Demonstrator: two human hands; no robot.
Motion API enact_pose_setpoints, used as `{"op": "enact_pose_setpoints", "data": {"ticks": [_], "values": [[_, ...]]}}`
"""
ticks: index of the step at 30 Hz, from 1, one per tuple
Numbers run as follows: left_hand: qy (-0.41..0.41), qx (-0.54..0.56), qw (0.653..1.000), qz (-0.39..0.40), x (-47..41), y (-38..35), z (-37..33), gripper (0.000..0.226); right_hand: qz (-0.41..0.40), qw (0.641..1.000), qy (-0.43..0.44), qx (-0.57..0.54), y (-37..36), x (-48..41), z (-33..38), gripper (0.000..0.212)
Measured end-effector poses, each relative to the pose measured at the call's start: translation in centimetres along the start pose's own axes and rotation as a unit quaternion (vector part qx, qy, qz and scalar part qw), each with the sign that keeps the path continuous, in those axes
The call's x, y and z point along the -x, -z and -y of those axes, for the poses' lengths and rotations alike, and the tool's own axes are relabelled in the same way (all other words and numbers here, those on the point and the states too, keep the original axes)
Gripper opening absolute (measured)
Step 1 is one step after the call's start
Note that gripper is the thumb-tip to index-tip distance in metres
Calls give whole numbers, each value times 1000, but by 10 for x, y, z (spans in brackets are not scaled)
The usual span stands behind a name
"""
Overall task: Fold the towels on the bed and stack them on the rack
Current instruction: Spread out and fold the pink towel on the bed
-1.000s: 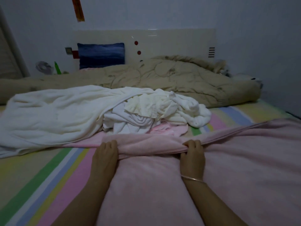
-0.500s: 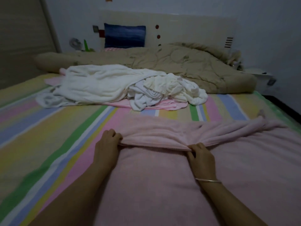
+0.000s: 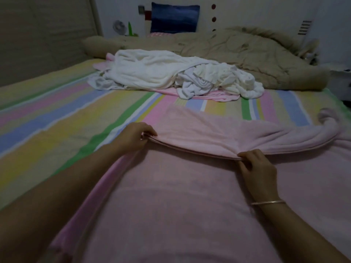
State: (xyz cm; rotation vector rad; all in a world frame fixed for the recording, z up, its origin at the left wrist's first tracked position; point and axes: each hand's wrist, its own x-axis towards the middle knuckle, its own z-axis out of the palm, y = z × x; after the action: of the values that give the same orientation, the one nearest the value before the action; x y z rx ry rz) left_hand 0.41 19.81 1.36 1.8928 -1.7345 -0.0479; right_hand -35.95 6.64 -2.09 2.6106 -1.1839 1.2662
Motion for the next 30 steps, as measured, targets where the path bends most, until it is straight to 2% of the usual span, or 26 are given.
{"op": "enact_pose_setpoints", "data": {"ticks": [6, 13, 19, 21, 23, 24, 27, 30], "values": [[11, 26, 1000, -5, 43, 3, -11, 27, 32, 999, 23, 8, 19, 33, 14, 18], [15, -18, 999, -46, 70, -1, -27, 26, 31, 999, 29, 7, 40, 50, 19, 18], [103, -35, 994, 3, 93, -10, -34, 33, 115, 993, 3, -4, 41, 71, 21, 23], [144, -90, 985, -18, 88, -19, -48, 31, 165, 986, 8, -13, 46, 74, 20, 27], [164, -132, 976, -52, 71, -30, -72, 25, 178, 983, -16, -37, 55, 69, 18, 40], [155, -131, 977, -60, 59, -39, -88, 23, 172, 983, -35, -49, 59, 65, 14, 42], [86, -70, 993, -39, 17, -79, -157, 22, 118, 989, -76, -44, 73, 53, -14, 27], [12, 5, 1000, -2, -17, -131, -237, 23, 82, 987, -131, 36, 89, 42, -58, 16]]}}
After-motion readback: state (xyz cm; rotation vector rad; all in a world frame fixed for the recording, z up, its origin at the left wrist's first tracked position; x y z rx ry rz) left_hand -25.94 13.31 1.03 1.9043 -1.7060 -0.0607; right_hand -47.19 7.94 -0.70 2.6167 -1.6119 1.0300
